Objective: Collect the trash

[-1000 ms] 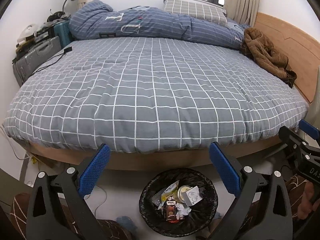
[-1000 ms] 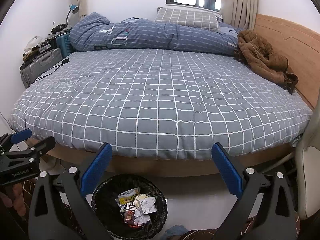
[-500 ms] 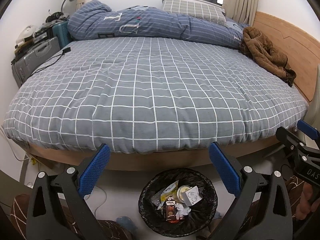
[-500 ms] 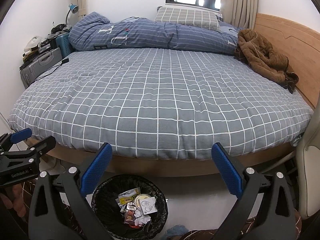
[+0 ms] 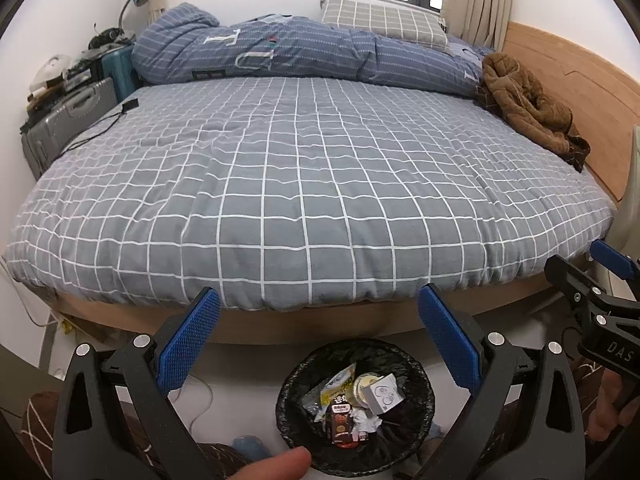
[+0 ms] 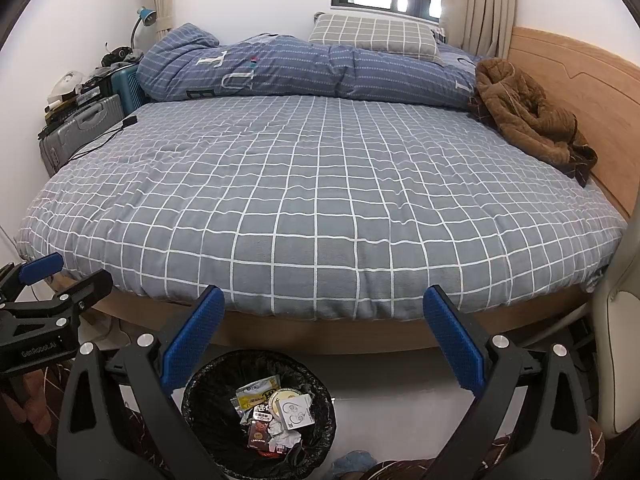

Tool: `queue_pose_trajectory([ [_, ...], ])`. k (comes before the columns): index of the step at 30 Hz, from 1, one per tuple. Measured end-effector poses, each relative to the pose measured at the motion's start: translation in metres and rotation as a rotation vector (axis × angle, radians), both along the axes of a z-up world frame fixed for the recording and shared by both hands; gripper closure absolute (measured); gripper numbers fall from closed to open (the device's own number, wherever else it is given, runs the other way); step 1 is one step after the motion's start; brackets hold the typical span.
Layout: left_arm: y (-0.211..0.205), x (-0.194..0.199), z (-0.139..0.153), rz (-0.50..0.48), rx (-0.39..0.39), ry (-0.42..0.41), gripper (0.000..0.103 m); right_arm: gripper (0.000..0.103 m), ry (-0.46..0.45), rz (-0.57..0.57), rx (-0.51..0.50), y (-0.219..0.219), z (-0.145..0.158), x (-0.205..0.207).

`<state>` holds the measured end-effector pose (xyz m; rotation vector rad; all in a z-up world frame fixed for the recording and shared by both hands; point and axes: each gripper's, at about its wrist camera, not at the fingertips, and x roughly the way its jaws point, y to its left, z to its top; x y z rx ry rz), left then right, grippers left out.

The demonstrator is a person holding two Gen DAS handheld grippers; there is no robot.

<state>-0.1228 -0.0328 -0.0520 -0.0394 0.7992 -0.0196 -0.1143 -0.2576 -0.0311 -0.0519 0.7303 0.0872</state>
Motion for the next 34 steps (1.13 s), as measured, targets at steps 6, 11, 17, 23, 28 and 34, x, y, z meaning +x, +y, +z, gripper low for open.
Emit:
queue_pose_trajectory([
  [6,0.0018,0.0026,-0.0021,0.010,-0.007,0.018,0.006,0.008,0.001,0.001,-0.002,0.0001,-0.0011,0.0007],
  [11,-0.0019,0.0034,-0.0013,0.011,0.024,0.017,0.006,0.008,0.002,0.000,-0.002,0.0004,-0.0014,0.0009],
  [17,-0.0020,0.0038,-0.0006,0.011,0.019,0.015,0.006,0.008,0.003,0.000,-0.001,0.0001,-0.0020,0.0012],
  [23,-0.0028,0.0006,0.0009,0.011,0.021,0.006,0.006,0.008,0.002,0.001,0.000,-0.0001,-0.0019,0.0013],
  [28,-0.0009,0.0020,0.0010,0.015,0.017,0.014,0.006,0.008,0.003,0.001,0.002,0.0005,-0.0032,0.0010],
  [34,-0.0002,0.0016,0.0033,0.031,0.021,0.002,0.006,0.008,-0.001,0.012,-0.001,0.0064,-0.0038,-0.0006],
])
